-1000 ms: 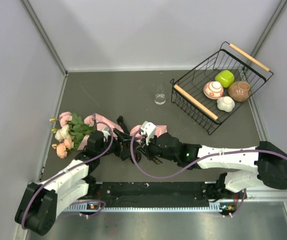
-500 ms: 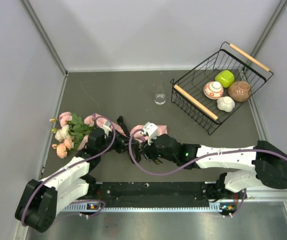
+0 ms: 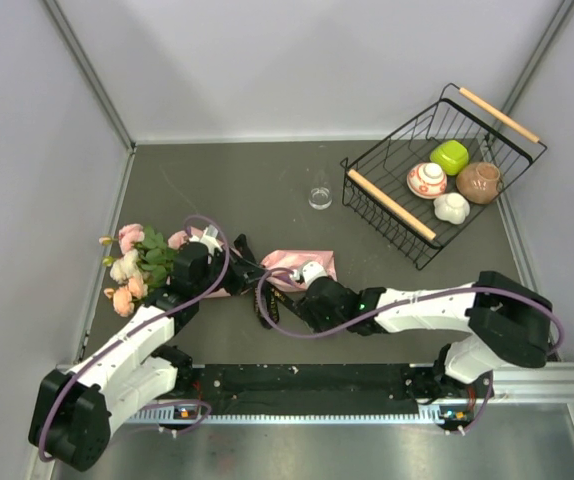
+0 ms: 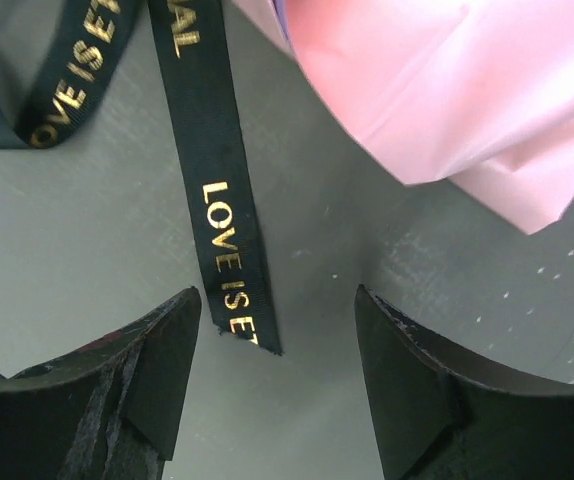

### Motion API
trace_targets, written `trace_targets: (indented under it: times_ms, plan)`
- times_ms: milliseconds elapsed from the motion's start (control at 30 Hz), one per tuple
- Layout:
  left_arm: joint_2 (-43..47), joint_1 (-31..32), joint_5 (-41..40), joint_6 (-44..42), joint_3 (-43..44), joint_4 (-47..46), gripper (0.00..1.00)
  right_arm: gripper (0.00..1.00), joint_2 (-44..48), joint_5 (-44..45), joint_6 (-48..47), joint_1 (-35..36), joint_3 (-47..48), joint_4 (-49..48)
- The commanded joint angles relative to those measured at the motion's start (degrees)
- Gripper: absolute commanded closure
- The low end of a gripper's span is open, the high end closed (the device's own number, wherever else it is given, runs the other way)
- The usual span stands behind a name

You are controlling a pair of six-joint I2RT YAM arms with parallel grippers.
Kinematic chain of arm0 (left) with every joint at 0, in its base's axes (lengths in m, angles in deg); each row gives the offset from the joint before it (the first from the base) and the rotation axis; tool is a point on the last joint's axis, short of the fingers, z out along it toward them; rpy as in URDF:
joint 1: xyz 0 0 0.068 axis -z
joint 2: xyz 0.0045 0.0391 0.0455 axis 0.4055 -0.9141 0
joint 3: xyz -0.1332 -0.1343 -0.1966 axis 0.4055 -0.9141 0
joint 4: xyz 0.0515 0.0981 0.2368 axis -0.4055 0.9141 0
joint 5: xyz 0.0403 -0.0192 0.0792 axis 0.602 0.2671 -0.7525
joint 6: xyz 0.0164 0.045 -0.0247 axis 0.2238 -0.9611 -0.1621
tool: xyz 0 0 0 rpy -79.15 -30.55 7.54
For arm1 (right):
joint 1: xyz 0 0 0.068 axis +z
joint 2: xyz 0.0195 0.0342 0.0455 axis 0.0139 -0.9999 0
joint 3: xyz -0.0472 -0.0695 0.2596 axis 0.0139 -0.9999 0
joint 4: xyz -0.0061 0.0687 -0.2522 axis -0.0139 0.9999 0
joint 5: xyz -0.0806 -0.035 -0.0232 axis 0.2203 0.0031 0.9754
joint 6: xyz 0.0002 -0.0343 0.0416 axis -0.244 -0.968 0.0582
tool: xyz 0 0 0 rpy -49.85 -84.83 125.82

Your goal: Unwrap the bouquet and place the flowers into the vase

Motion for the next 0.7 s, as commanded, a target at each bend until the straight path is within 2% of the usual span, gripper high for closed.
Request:
trace_targets:
  times_ms: [0,267,467,600,667]
  plan:
    - [0.29,0.09,-1.65,-3.59,1.74,1.06,1.00,0.36,-4.51,-1.93,0.54,-0.58,5.51,3.44]
    - [-0.59,0.09,-1.21,-3.94,1.48,1.06,1.00,0.37,-9.08,-3.43,-1.57,-0.58,9.20,2.83]
    - [-0.76,0.09,-1.38,-4.03,1.83,1.15,1.00,0.47,-12.33,0.78,-1.84,2.57,10.08,5.02]
    - [-1.20,0.09,-2.00,-4.82,2.70,2.90,1.00,0.64,-12.78,0.62,-0.87,4.87,8.86,4.33]
    - [-1.64,0.09,-2.09,-5.00,2.88,2.90,1.00,0.68,-12.69,0.35,-0.43,4.87,7.89,3.63]
